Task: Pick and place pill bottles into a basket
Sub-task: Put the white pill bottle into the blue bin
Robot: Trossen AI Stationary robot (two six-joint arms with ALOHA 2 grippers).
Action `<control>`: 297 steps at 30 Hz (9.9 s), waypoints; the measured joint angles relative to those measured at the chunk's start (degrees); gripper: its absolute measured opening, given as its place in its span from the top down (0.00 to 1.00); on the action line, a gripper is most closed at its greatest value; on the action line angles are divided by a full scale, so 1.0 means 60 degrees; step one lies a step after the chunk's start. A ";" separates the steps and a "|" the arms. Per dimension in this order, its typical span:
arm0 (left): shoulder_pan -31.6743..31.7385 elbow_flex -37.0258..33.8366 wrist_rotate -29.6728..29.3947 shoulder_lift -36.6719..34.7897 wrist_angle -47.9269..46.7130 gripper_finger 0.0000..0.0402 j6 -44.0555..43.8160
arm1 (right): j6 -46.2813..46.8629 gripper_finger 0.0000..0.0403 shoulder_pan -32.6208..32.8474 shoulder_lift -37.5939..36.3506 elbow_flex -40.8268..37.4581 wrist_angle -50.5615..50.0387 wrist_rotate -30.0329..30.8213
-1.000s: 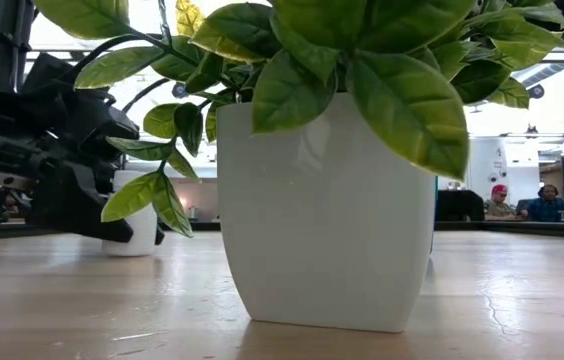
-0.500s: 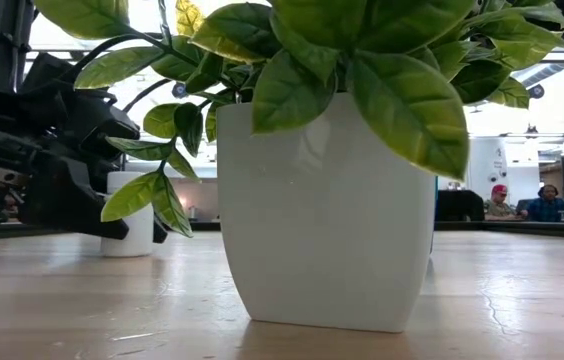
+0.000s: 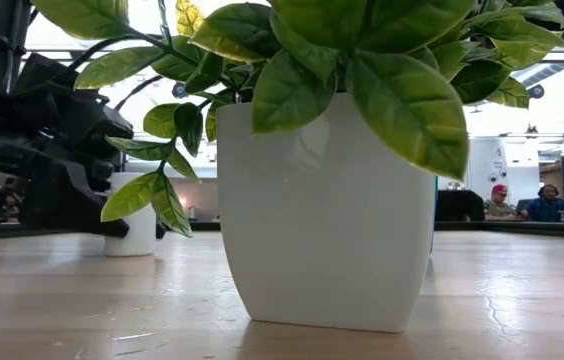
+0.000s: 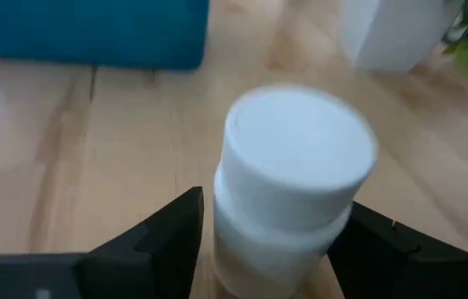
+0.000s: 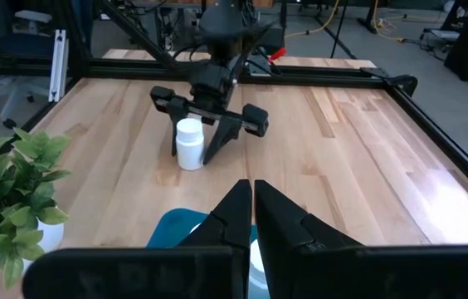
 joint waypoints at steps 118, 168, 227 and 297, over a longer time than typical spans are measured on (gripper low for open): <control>-0.0125 0.0086 0.0070 0.1725 0.2852 0.64 -0.0504 | -0.0063 0.98 -0.0004 -0.0004 0.0077 0.0139 0.0005; 0.0401 0.4683 0.0765 -0.5509 -1.2087 0.64 0.3228 | -0.1280 0.31 0.0004 0.3295 0.6543 -0.4409 -0.0505; 0.1780 0.6630 0.0844 -0.5160 -1.4232 0.64 0.4269 | -0.4550 0.18 0.2258 0.7632 1.2885 -1.0081 0.3396; 0.1796 0.6798 0.1067 -0.5093 -1.4355 0.62 0.4291 | -0.5685 0.18 0.1423 0.9453 1.4389 -1.0107 0.2366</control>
